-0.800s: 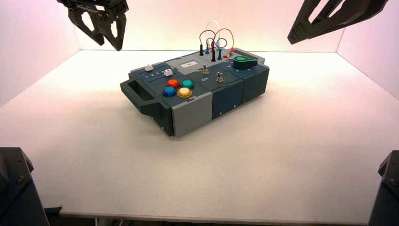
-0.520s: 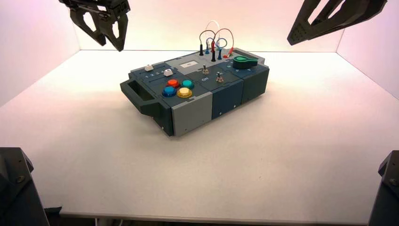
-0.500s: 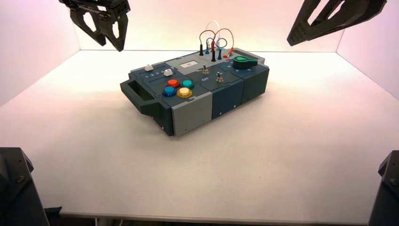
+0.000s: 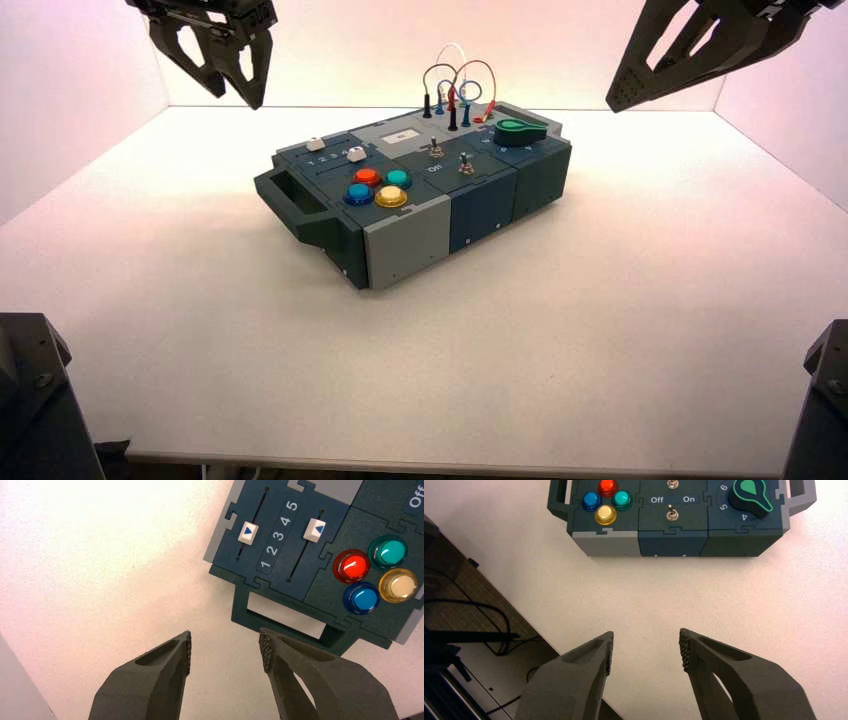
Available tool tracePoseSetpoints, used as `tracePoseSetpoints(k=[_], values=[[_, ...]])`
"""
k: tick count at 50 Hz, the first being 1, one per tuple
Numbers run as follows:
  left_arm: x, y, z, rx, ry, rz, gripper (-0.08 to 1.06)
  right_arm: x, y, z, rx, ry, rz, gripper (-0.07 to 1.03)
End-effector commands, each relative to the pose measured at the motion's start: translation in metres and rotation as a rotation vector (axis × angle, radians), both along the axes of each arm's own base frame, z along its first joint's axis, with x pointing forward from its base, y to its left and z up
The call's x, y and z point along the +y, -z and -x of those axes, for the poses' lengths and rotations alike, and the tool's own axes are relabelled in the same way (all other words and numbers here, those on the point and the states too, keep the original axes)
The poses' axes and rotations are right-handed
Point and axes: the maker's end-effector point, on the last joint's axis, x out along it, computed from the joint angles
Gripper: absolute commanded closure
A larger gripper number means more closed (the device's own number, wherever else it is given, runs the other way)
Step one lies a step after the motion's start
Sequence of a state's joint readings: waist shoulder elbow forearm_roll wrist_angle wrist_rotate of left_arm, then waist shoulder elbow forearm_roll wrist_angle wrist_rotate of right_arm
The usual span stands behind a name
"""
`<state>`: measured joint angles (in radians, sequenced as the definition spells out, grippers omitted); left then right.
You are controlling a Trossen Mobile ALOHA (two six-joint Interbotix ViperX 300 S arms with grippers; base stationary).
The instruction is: Flip the bottom switch on with the right gripper.
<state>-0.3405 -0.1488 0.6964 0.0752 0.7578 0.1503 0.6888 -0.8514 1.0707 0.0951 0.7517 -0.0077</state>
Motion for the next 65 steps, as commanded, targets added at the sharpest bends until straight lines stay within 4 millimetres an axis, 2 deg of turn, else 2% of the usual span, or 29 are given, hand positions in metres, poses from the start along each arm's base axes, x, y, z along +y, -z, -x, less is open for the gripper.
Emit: tracePoseSetpoints(k=[1, 9, 15, 23, 27, 36, 45, 54, 65], values=[[-0.007, -0.008, -0.01, -0.026, 0.008, 0.01, 0.27, 0.005, -0.009, -0.007, -0.018, 0.004, -0.015, 0.39], [-0.008, 0.0, -0.009, 0.01, 0.005, 0.001, 0.3, 0.015, -0.022, -0.021, -0.039, 0.006, -0.031, 0.45], [-0.008, 0.005, -0.003, 0.059, 0.006, -0.017, 0.38, 0.026, -0.031, -0.033, -0.031, 0.006, -0.027, 0.52], [-0.011, 0.01, 0.007, 0.115, 0.018, -0.037, 0.48, 0.04, -0.025, -0.051, 0.008, 0.002, 0.011, 0.68], [-0.015, 0.012, 0.013, 0.134, 0.036, -0.046, 0.51, 0.048, -0.02, -0.061, 0.033, 0.001, 0.032, 0.8], [-0.027, 0.014, 0.025, 0.152, 0.09, -0.059, 0.62, 0.066, -0.008, -0.082, 0.057, -0.004, 0.06, 0.94], [-0.032, 0.017, 0.032, 0.165, 0.115, -0.069, 0.62, 0.08, 0.003, -0.101, 0.071, -0.002, 0.074, 0.97], [-0.038, 0.021, 0.035, 0.175, 0.135, -0.073, 0.62, 0.093, 0.023, -0.119, 0.104, -0.006, 0.114, 0.97], [-0.043, 0.037, 0.038, 0.206, 0.154, -0.09, 0.64, 0.106, 0.047, -0.136, 0.135, -0.002, 0.14, 0.98]])
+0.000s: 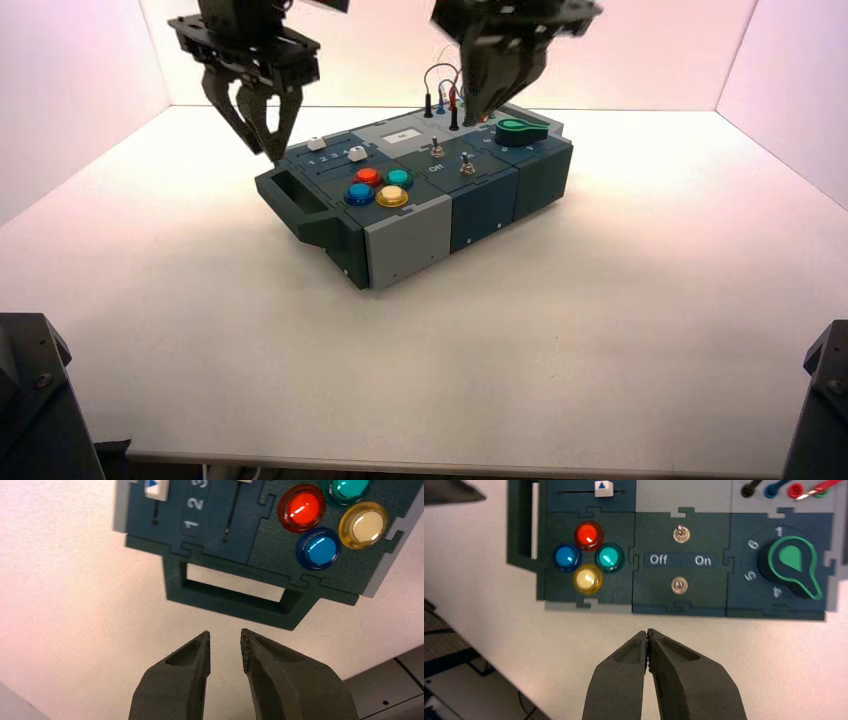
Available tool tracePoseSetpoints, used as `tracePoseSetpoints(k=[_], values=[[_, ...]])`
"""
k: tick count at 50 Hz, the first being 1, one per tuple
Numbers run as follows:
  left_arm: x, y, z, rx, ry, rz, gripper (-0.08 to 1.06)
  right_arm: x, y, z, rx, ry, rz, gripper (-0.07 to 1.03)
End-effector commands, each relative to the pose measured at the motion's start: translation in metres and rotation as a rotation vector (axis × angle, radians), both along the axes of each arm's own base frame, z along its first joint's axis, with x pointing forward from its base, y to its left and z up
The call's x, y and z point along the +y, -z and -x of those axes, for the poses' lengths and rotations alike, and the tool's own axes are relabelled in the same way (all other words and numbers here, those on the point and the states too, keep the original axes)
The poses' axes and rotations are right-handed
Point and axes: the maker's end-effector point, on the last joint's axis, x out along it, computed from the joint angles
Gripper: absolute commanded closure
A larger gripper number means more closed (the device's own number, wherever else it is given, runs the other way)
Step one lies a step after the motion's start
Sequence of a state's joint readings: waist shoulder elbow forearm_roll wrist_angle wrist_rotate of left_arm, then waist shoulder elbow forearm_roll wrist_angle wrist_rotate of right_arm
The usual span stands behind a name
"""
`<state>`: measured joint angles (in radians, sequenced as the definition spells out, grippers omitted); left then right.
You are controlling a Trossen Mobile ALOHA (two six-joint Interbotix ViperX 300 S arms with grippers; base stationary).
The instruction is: Flip the bottom switch on with the right gripper.
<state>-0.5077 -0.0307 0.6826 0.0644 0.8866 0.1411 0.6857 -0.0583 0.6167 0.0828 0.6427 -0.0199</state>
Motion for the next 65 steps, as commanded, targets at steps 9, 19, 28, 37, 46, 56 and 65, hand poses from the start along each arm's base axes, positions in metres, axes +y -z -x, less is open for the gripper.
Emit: tracePoseSetpoints(k=[9, 19, 28, 37, 46, 56, 65], values=[[-0.006, 0.011, -0.002, 0.013, 0.014, -0.008, 0.82, 0.016, 0.006, -0.028, -0.022, 0.021, -0.018, 0.98], [-0.008, 0.013, -0.007, -0.01, 0.017, 0.007, 0.94, 0.013, 0.012, -0.037, -0.023, 0.043, -0.019, 0.98], [-0.011, 0.015, -0.011, -0.033, 0.02, 0.02, 1.01, 0.011, 0.013, -0.043, -0.027, 0.051, -0.017, 0.98], [-0.011, 0.025, -0.011, -0.014, 0.018, 0.012, 1.01, 0.013, 0.014, -0.045, -0.025, 0.052, -0.017, 0.98], [-0.013, 0.028, -0.014, -0.021, 0.018, 0.018, 1.01, 0.013, 0.018, -0.045, -0.02, 0.053, -0.013, 0.98], [-0.017, 0.027, -0.019, -0.051, 0.02, 0.036, 1.01, 0.013, 0.027, -0.044, -0.01, 0.053, -0.006, 0.98], [-0.019, 0.027, -0.022, -0.07, 0.024, 0.048, 1.01, 0.012, 0.042, -0.045, 0.013, 0.054, 0.015, 0.98]])
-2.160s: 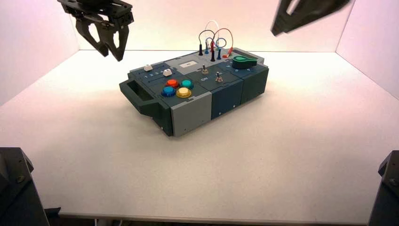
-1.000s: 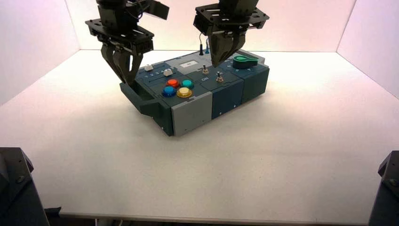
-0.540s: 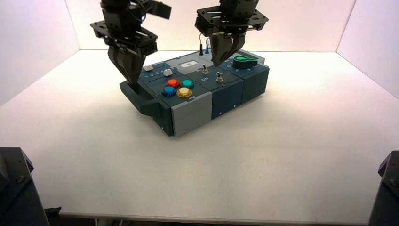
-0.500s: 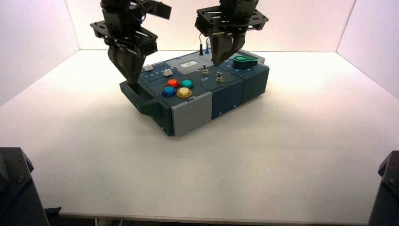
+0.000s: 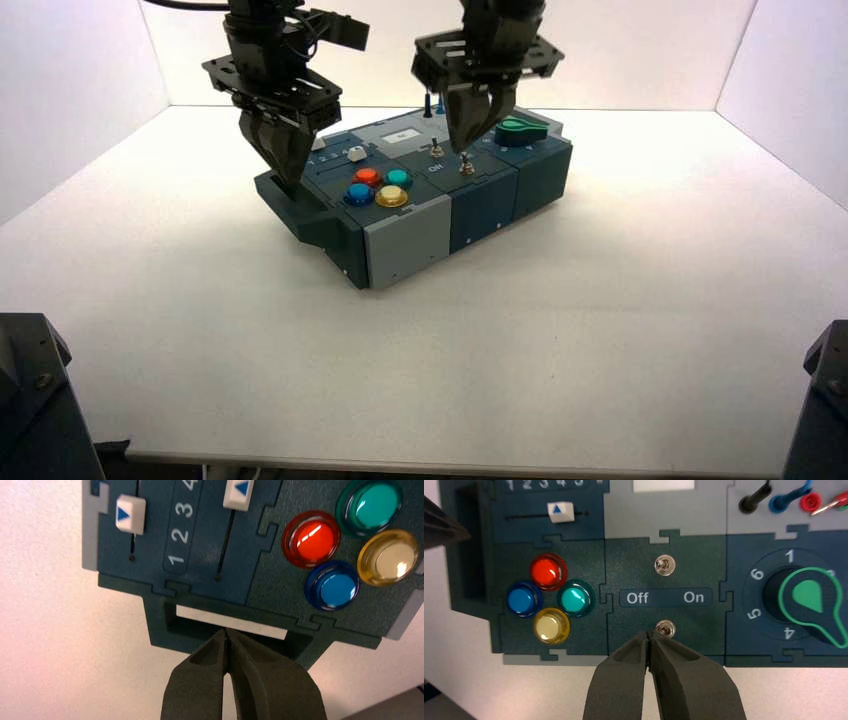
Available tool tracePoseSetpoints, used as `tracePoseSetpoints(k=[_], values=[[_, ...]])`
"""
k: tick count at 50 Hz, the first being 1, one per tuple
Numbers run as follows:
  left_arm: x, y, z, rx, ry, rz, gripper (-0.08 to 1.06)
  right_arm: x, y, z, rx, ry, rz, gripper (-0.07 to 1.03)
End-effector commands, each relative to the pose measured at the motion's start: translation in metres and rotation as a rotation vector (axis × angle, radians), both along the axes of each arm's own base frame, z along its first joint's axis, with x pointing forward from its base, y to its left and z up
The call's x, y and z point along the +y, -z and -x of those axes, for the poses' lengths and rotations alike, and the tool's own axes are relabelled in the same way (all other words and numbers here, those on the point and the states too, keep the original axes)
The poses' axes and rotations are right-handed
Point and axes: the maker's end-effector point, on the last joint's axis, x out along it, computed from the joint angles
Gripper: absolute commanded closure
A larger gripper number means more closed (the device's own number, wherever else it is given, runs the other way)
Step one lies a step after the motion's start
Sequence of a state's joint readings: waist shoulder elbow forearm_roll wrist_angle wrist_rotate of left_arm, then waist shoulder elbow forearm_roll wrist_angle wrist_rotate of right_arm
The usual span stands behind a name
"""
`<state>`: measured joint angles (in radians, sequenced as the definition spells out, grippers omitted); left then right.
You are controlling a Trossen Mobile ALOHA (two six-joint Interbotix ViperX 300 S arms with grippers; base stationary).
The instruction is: Flip the bottom switch on with the right gripper.
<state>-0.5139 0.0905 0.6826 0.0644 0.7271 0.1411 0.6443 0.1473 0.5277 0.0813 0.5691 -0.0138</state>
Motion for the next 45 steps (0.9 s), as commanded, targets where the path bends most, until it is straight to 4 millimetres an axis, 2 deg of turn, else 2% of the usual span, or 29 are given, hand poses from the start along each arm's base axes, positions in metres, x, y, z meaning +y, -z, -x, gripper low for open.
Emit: tracePoseSetpoints(k=[1, 11, 28, 45], values=[[-0.007, -0.008, -0.008, -0.042, 0.009, 0.025, 1.01, 0.005, -0.003, -0.008, -0.02, 0.003, -0.014, 0.98], [-0.009, -0.006, -0.01, -0.05, 0.011, 0.03, 1.01, 0.005, 0.006, -0.009, -0.015, 0.007, -0.01, 0.98], [-0.007, 0.007, -0.008, -0.004, 0.011, 0.002, 1.01, 0.002, 0.003, -0.014, -0.024, 0.019, -0.016, 0.98], [-0.009, 0.007, -0.01, -0.007, 0.012, 0.005, 1.01, -0.01, -0.003, -0.022, -0.037, 0.058, -0.024, 0.98]])
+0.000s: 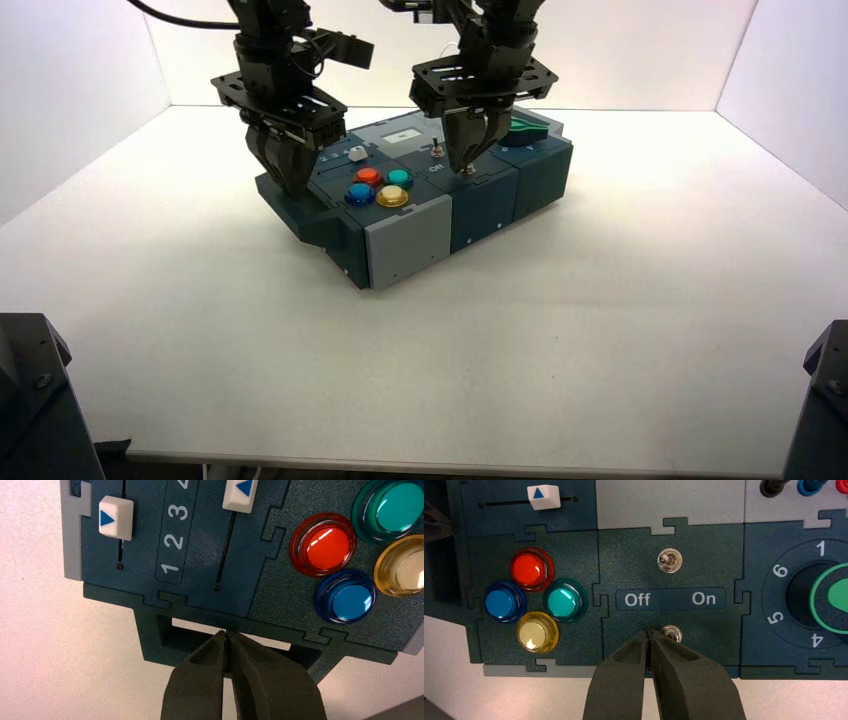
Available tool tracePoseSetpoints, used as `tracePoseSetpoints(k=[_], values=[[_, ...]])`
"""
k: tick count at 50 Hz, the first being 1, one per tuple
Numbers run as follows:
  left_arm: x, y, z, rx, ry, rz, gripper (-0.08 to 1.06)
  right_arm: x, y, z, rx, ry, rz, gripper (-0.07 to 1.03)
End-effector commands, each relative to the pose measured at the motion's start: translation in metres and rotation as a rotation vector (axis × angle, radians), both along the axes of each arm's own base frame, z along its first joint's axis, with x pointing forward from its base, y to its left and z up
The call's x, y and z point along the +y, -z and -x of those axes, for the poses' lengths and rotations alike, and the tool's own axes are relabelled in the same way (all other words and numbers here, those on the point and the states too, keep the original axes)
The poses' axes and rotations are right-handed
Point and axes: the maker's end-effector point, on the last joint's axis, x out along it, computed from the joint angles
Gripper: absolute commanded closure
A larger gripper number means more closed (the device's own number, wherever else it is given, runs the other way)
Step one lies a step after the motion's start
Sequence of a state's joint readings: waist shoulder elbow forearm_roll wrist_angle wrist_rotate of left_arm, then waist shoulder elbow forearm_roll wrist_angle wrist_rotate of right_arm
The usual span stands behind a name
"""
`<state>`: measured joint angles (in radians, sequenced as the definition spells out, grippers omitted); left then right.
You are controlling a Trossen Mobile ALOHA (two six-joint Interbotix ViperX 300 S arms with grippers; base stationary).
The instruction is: Flip the bottom switch on with the right gripper.
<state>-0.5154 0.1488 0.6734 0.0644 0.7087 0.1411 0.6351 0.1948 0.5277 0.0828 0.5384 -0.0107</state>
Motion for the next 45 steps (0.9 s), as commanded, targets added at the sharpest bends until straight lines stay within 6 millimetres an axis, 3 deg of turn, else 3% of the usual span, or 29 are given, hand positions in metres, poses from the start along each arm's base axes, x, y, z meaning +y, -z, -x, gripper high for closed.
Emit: tracePoseSetpoints(k=[1, 27, 45], values=[[-0.007, -0.008, -0.009, -0.032, 0.01, 0.017, 1.01, -0.01, -0.022, -0.02, -0.054, 0.047, -0.035, 0.98], [-0.008, -0.01, -0.01, -0.033, 0.009, 0.017, 1.01, -0.015, -0.031, -0.02, -0.069, 0.061, -0.046, 0.98], [-0.01, -0.022, -0.013, -0.067, 0.009, 0.037, 1.01, 0.003, -0.074, 0.002, -0.125, 0.006, -0.113, 0.98]])
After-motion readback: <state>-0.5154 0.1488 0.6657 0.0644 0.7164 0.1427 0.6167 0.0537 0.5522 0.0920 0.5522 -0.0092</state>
